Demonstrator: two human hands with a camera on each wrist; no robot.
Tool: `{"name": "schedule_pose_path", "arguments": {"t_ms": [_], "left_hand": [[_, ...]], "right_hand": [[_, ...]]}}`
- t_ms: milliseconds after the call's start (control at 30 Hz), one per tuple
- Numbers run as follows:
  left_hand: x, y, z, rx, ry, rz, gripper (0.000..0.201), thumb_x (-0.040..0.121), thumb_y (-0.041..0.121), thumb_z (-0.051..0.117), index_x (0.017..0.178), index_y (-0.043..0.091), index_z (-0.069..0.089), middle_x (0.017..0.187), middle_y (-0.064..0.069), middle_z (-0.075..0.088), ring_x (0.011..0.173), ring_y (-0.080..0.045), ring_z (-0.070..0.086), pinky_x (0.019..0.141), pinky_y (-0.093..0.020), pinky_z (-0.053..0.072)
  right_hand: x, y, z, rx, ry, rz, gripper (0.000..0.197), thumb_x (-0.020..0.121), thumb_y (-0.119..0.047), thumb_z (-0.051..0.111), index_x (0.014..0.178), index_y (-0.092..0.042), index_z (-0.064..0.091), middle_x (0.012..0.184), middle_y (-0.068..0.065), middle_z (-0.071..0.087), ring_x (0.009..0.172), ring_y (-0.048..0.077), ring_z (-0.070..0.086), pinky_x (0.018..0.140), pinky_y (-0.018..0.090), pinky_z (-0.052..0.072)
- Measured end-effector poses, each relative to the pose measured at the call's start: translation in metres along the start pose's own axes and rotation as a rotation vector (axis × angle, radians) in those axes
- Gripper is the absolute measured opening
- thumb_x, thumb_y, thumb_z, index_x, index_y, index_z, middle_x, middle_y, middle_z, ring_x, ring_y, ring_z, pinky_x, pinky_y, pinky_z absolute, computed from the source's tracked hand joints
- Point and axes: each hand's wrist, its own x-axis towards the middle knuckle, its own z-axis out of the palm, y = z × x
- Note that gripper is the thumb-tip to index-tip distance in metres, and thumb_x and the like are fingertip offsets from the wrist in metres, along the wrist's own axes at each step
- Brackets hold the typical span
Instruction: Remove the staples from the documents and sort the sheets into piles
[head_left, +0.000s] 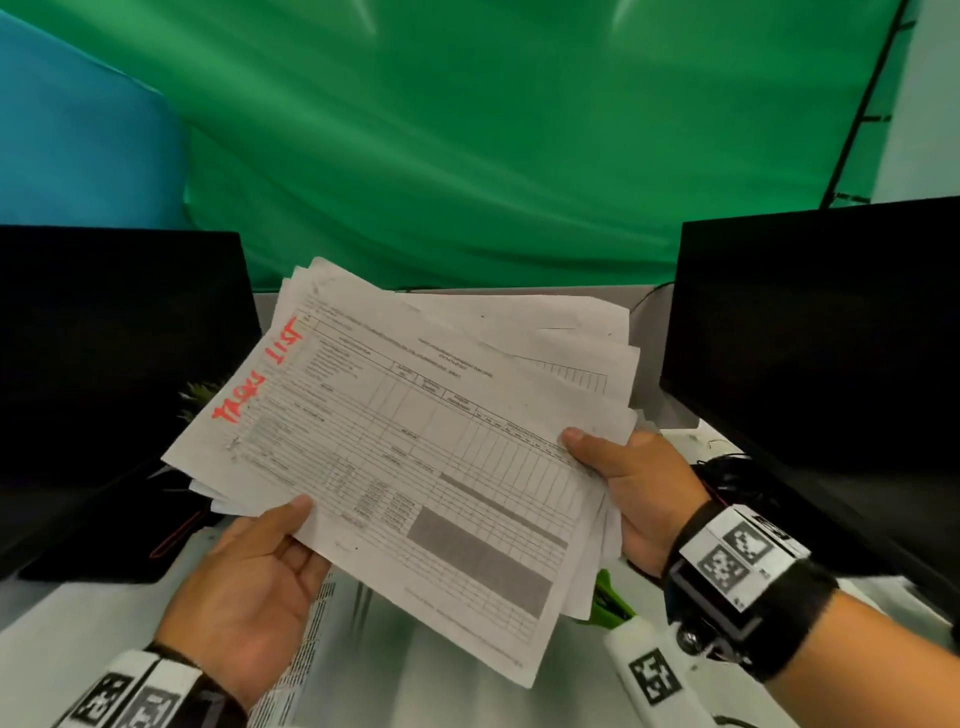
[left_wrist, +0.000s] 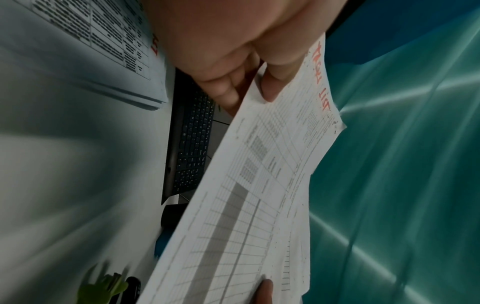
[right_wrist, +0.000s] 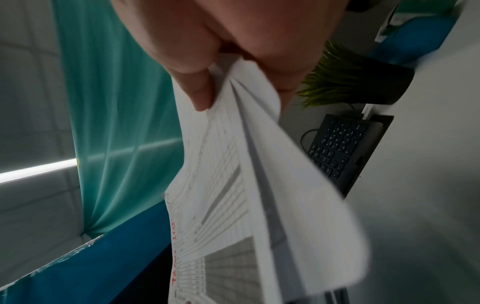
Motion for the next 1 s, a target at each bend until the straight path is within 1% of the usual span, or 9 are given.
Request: {"name": "schedule_pose_path", "arguments": {"t_ms": [200, 367, 500, 567, 633, 700, 833, 933, 1000], "left_hand": [[-0.008, 0.002, 0.002, 0.144, 0.008, -0.098, 0.028, 0.102, 0.008, 0.052, 0.124, 0.015, 0.067, 0.11, -0.012, 0.078, 0.093, -0.022, 0.078, 0.076, -0.036, 0.064], [-0.03, 0.037, 0.009, 1.021, -0.112, -0.264, 0.022, 0.089, 0.016, 0.074, 0.105, 0.0, 0.073, 0.075, -0.026, 0.074, 0.054, -0.032, 0.064, 0.055, -0.034, 0.047], [-0.053, 0.078, 0.044, 1.359, -0.103, 0.473, 0.071, 0.051, 0.09, 0.069, 0.105, 0.043, 0.072, 0.086, 0.006, 0.078, 0.072, -0.015, 0.074, 0.075, -0.037, 0.061], [-0.062, 0.091, 0.066, 1.438, -0.177, 0.899, 0.066, 0.063, 0.081, 0.073, 0.12, 0.051, 0.061, 0.114, 0.016, 0.069, 0.104, -0.014, 0.068, 0.094, -0.047, 0.056], [-0.07, 0.1, 0.099, 1.585, -0.261, 1.275, 0.07, 0.073, 0.053, 0.075, 0.137, 0.033, 0.055, 0.133, 0.001, 0.056, 0.125, -0.022, 0.051, 0.113, -0.041, 0.039], [-0.08, 0.097, 0.136, 1.75, -0.341, 1.486, 0.072, 0.071, 0.045, 0.069, 0.137, 0.022, 0.056, 0.132, -0.008, 0.057, 0.123, -0.03, 0.05, 0.107, -0.043, 0.034], [-0.075, 0.082, 0.176, 2.188, -0.377, 1.498, 0.026, 0.083, 0.031, 0.062, 0.1, 0.017, 0.049, 0.085, -0.007, 0.064, 0.072, -0.034, 0.057, 0.062, -0.04, 0.041], [-0.057, 0.084, 0.187, 2.134, -0.411, 1.318, 0.024, 0.087, 0.023, 0.067, 0.106, 0.014, 0.055, 0.094, -0.013, 0.067, 0.079, -0.037, 0.059, 0.064, -0.038, 0.04], [-0.041, 0.091, 0.183, 2.064, -0.426, 1.258, 0.024, 0.088, 0.019, 0.068, 0.11, 0.013, 0.067, 0.094, -0.016, 0.067, 0.085, -0.038, 0.06, 0.069, -0.038, 0.041]], "right_hand": [[0.002, -0.003, -0.004, -0.005, -0.018, -0.012, 0.027, 0.099, -0.019, 0.056, 0.124, -0.011, 0.064, 0.117, 0.016, 0.072, 0.11, 0.038, 0.068, 0.1, 0.059, 0.049], [0.005, -0.042, -0.008, -0.404, -0.036, -0.223, 0.02, 0.098, -0.021, 0.059, 0.108, -0.008, 0.071, 0.101, 0.011, 0.078, 0.095, 0.029, 0.075, 0.091, 0.052, 0.057], [0.001, -0.078, 0.0, -0.804, -0.158, -0.434, 0.025, 0.098, -0.025, 0.058, 0.093, -0.008, 0.074, 0.091, 0.013, 0.077, 0.087, 0.031, 0.074, 0.08, 0.047, 0.061], [-0.002, -0.091, 0.013, -1.022, -0.244, -0.557, 0.03, 0.098, -0.031, 0.058, 0.091, -0.006, 0.074, 0.09, 0.019, 0.073, 0.085, 0.037, 0.07, 0.079, 0.053, 0.057], [-0.005, -0.099, 0.03, -1.236, -0.349, -0.625, 0.031, 0.1, -0.031, 0.056, 0.089, -0.006, 0.071, 0.085, 0.017, 0.07, 0.082, 0.036, 0.066, 0.074, 0.049, 0.054], [-0.009, -0.103, 0.046, -1.455, -0.441, -0.704, 0.027, 0.101, -0.029, 0.055, 0.09, -0.009, 0.069, 0.081, 0.008, 0.068, 0.075, 0.029, 0.061, 0.067, 0.04, 0.047], [-0.02, -0.108, 0.074, -1.587, -0.445, -0.965, 0.016, 0.095, -0.018, 0.062, 0.094, -0.007, 0.073, 0.09, 0.015, 0.071, 0.073, 0.028, 0.056, 0.054, 0.026, 0.024], [-0.018, -0.109, 0.079, -1.667, -0.329, -0.896, 0.023, 0.093, -0.029, 0.065, 0.075, -0.014, 0.063, 0.073, 0.01, 0.059, 0.072, 0.03, 0.051, 0.062, 0.03, 0.024], [-0.009, -0.11, 0.07, -1.614, -0.236, -0.868, 0.024, 0.087, -0.035, 0.072, 0.09, -0.012, 0.067, 0.084, 0.005, 0.063, 0.083, 0.026, 0.057, 0.066, 0.03, 0.03]]}}
